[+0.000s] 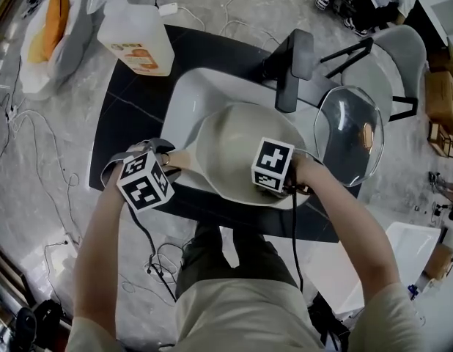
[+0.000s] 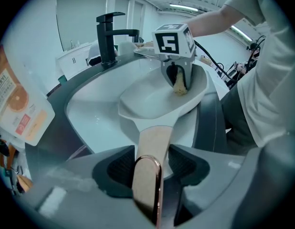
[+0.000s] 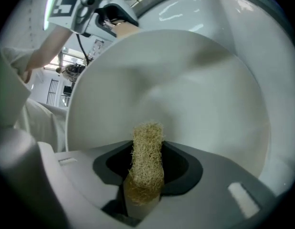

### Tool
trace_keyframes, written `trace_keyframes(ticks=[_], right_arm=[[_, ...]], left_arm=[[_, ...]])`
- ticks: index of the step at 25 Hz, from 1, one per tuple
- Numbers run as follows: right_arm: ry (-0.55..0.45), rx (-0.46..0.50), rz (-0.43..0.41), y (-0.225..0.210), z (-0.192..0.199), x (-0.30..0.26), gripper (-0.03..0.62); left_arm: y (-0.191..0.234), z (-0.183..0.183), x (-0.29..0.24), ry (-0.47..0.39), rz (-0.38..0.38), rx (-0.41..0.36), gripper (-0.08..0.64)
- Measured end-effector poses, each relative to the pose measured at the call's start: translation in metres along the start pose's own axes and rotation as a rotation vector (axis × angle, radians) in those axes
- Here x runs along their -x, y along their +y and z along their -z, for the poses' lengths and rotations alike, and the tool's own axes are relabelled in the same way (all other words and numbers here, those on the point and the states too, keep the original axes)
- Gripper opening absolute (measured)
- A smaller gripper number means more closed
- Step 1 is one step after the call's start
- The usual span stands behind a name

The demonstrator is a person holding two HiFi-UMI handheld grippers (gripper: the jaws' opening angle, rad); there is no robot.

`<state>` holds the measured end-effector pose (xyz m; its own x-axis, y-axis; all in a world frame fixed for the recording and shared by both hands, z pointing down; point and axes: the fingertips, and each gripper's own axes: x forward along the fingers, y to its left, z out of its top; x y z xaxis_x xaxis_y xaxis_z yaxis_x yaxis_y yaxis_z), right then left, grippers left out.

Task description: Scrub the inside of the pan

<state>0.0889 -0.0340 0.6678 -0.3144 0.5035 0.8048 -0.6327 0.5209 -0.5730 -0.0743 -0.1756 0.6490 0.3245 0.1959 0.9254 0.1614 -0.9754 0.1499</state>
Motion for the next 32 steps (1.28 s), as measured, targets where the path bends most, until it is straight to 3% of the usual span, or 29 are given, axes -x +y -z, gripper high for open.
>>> trace_keyframes(ticks=[4, 8, 14, 17, 21, 25, 29, 32], right_arm=[[-0.098, 0.06, -0.056, 0.034, -0.039, -0.001, 0.164], [-0.218, 0.002, -0.058, 0.023, -0.082, -0.006, 0.164], [-0.36, -0.095, 0.031, -0.02, -0.117, -0.009, 0.167], [-0.379, -0.132, 0.148, -0.047, -0.12, -0.005, 0.167], [-0.316, -0.149, 0.373, -0.095, -0.099, 0.002, 0.167], [-0.178, -0.111, 0.477, -0.115, -0.064, 0.0, 0.167], [-0.057, -0.094, 0.484, -0.117, -0.026, -0.001, 0.166], [0.051, -0.097, 0.396, -0.105, 0.005, -0.003, 0.164]], left_arm=[[0.0, 0.0, 0.0, 0.0, 0.0, -0.001, 0.23], [0.0, 0.0, 0.0, -0.001, -0.004, -0.002, 0.232], [0.001, -0.001, 0.0, -0.002, -0.006, -0.006, 0.232], [0.001, 0.0, 0.0, -0.002, -0.008, -0.006, 0.232], [0.001, 0.0, 0.0, -0.002, -0.009, -0.006, 0.232], [0.001, 0.0, 0.0, -0.002, -0.011, -0.008, 0.232], [0.001, 0.001, 0.001, 0.005, -0.003, -0.002, 0.232], [0.001, 0.0, 0.0, 0.003, -0.001, 0.001, 0.232]])
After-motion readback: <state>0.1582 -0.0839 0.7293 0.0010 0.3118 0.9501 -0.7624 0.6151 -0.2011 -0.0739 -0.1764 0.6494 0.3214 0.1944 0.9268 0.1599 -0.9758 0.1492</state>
